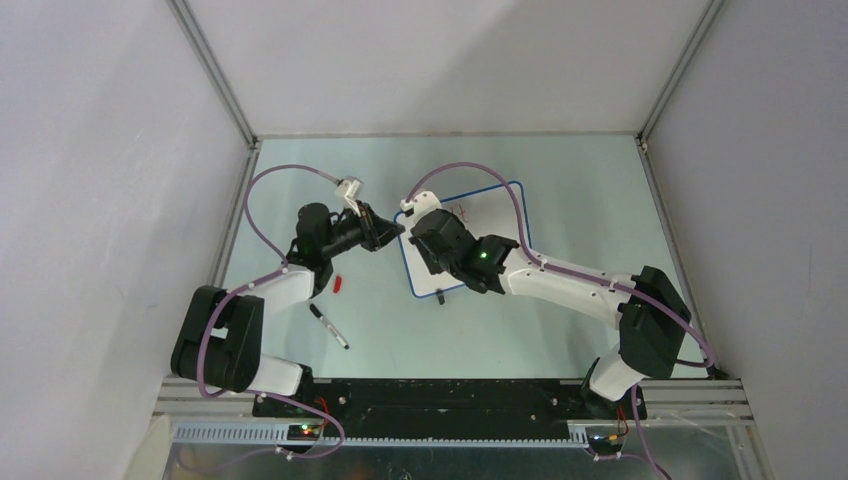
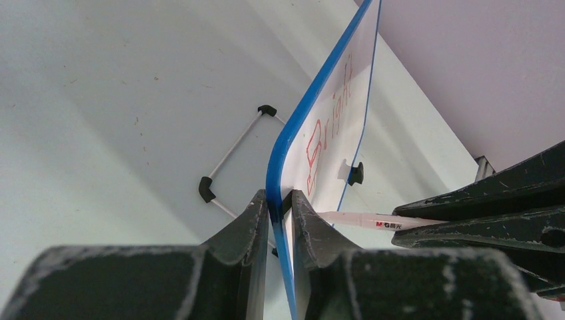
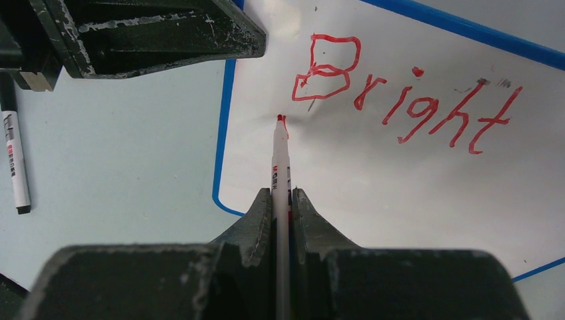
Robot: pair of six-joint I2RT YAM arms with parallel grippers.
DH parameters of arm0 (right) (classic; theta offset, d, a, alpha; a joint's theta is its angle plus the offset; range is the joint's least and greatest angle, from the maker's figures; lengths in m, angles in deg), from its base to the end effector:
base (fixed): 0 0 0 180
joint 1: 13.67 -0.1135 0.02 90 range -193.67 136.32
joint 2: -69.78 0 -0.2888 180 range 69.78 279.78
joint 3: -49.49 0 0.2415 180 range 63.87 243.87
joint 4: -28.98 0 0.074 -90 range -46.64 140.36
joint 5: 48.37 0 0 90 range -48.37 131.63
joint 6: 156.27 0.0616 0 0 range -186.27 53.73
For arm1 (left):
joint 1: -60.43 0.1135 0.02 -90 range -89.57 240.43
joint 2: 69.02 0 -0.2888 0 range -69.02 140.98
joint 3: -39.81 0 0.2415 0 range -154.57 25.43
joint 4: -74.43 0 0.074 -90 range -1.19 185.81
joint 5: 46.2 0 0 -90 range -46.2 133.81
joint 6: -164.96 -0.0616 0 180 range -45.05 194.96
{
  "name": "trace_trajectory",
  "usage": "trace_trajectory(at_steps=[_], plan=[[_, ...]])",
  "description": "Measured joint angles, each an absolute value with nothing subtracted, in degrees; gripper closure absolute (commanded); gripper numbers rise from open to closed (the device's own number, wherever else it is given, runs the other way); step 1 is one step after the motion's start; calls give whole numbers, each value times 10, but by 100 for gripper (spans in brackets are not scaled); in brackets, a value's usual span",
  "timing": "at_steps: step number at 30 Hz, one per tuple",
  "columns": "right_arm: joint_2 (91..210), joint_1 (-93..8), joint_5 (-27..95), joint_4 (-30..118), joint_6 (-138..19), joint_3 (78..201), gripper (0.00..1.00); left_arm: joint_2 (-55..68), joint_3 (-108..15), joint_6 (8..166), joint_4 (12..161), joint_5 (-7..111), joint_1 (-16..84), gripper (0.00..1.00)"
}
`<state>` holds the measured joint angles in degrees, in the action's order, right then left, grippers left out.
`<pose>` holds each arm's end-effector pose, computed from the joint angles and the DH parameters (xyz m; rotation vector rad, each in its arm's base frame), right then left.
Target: Write a sentence on the whiteboard
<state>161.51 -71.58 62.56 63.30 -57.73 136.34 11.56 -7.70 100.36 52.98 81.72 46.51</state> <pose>0.2159 0.3029 0.2985 -0.7447 2.0829 0.2328 0.2774 -0.1078 0.2419 0.3198 1.8310 -1.0700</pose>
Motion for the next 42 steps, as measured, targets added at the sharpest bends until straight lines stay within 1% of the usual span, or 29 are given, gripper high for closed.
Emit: trace_trajectory(at_steps=[42], plan=[[1614, -728, 616, 647, -561, 1337, 100, 115, -77, 1003, 530, 817, 465, 80]])
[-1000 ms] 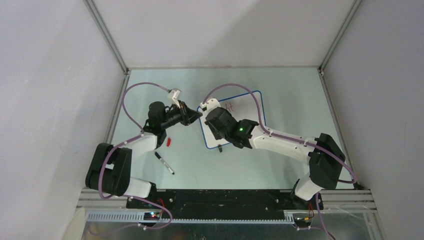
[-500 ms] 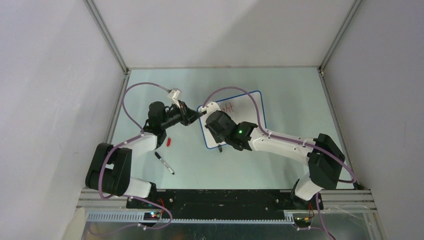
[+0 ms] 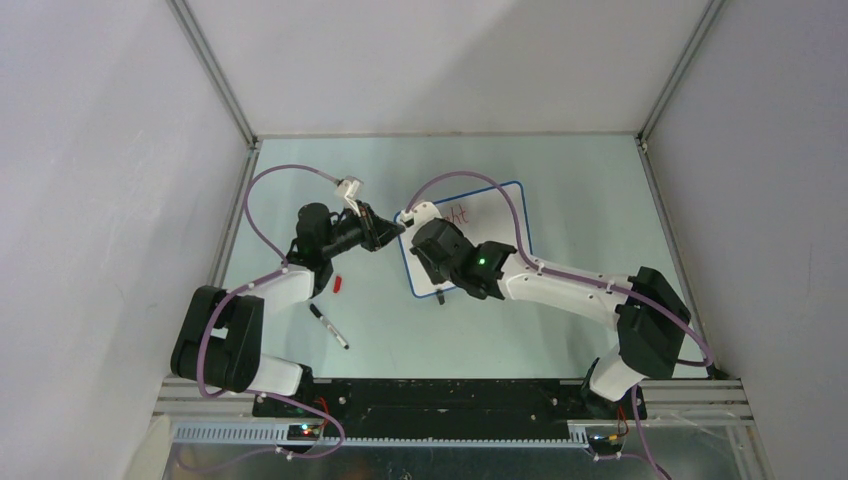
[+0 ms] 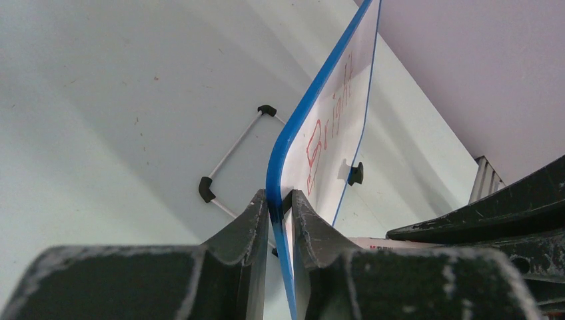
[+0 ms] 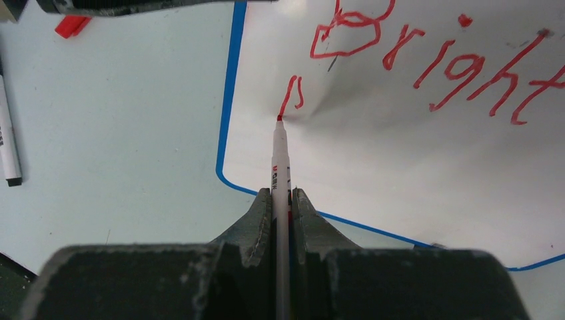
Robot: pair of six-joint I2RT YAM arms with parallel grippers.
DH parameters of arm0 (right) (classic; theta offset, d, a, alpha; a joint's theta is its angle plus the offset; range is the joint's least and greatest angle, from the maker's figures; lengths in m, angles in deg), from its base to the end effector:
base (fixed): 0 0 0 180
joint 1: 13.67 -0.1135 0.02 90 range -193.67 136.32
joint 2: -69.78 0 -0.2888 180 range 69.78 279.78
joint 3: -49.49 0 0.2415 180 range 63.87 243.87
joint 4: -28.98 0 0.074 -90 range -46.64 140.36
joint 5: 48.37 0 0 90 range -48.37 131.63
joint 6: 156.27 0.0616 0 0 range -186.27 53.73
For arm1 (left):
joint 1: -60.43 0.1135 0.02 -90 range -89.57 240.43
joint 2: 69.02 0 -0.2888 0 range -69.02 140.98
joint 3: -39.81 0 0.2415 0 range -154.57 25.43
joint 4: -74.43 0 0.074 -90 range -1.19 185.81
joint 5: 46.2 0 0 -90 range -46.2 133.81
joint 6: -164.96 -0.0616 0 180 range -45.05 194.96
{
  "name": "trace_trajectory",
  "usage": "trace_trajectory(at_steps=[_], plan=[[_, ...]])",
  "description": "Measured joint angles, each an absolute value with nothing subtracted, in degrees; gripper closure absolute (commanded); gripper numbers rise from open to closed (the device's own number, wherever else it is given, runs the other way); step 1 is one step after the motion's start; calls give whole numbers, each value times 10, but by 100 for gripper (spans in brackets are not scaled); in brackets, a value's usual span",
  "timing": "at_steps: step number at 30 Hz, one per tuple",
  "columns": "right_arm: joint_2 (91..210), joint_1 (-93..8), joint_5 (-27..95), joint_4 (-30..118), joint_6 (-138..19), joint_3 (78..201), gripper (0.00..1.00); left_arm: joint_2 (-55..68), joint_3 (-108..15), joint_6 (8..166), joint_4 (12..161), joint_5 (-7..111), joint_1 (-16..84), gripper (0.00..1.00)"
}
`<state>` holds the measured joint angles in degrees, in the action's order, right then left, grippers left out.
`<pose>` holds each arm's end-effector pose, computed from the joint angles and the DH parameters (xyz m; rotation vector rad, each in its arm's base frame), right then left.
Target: Write a sentence on the whiteboard
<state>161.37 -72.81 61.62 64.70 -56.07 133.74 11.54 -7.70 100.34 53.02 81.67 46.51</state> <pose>0.2047 0.3016 0.2813 -0.7826 2.1394 0.2318 0.2774 -0.1077 0.2419 0.3193 1.8313 -1.0691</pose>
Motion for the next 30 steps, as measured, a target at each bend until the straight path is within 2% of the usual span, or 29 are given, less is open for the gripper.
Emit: trace_trajectory(at_steps=[30], plan=[[1614, -710, 615, 645, -574, 1368, 100, 115, -77, 1004, 530, 817, 465, 80]])
